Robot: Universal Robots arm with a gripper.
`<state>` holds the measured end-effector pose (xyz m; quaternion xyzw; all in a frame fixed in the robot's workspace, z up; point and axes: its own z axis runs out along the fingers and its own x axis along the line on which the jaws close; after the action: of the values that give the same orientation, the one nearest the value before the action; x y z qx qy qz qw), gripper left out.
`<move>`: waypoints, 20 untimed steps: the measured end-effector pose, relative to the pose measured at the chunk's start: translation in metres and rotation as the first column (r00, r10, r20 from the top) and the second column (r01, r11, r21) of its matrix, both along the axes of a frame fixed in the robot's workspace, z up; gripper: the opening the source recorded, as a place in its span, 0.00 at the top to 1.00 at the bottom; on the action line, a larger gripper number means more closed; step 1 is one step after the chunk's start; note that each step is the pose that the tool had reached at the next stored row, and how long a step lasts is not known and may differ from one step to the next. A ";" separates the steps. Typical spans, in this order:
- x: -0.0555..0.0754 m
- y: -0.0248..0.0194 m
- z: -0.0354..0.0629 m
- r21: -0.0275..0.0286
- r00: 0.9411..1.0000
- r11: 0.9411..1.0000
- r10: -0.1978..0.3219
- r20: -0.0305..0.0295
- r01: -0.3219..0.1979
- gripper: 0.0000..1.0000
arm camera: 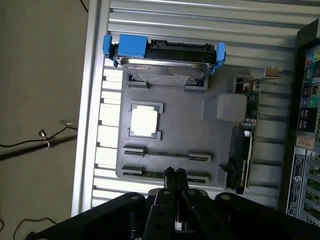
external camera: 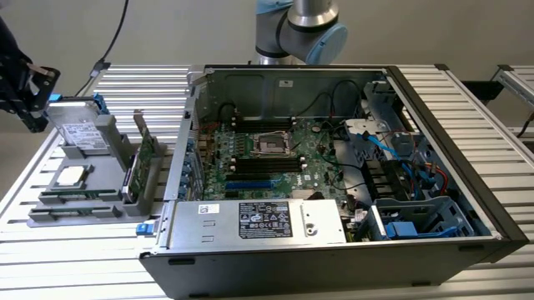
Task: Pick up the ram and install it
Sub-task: 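Pick up the ram and move it above insertion slot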
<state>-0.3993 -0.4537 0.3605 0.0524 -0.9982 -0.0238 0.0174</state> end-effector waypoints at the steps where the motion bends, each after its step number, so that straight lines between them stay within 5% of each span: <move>1: 0.000 0.0000 -0.0002 0.000 1.000 1.000 0.018 0.000 -0.018 0.90; 6: 0.000 0.0000 -0.0012 0.000 0.994 0.994 0.109 0.000 -0.109 0.90; 11: 0.000 0.0000 -0.0023 0.000 0.980 0.980 0.199 0.000 -0.199 0.90; 15: 0.000 0.0000 -0.0032 0.000 0.963 0.963 0.270 0.000 -0.270 0.90; 20: 0.000 0.0000 -0.0042 0.000 0.934 0.934 0.357 0.000 -0.357 0.90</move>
<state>-0.3993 -0.4537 0.3563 0.2328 -0.9721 -0.0202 0.0214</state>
